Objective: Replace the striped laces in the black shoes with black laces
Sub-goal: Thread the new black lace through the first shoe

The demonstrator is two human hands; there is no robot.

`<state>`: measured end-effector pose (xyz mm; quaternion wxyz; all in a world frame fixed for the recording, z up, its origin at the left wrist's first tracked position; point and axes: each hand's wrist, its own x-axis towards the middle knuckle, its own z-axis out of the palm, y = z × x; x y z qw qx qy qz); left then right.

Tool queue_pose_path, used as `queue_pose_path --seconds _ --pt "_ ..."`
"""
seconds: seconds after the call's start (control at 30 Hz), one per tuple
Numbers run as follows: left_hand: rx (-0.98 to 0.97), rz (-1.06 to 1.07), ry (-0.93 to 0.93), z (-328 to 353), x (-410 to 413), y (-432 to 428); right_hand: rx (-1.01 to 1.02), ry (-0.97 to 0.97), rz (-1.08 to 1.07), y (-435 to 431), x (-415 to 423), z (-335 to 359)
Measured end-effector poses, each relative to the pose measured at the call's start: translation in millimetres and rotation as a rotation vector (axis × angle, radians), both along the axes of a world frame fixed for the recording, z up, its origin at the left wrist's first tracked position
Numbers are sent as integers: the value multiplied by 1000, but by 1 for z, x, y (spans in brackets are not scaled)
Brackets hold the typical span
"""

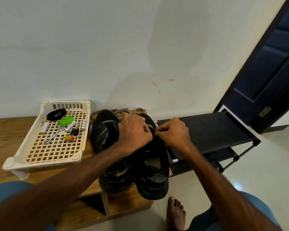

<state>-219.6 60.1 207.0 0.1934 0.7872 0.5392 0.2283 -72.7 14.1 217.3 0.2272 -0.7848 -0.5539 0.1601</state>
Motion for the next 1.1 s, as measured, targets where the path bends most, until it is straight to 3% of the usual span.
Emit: queue_pose_path --seconds 0.4,0.63,0.8,1.0,1.03,1.1 --pt "-81 32 -83 -16 14 2 8 48 50 2 -1 -2" --pt "-263 128 -187 -14 18 2 -82 258 16 7 10 -4" --pt "-206 104 -145 -11 15 -2 -123 363 5 8 6 -3" --pt "-166 39 31 -11 14 -6 74 85 45 5 8 6" --pt "-157 44 29 -12 15 -6 117 139 38 4 10 10" --pt "-153 44 -10 -10 14 -5 218 422 17 3 15 19"
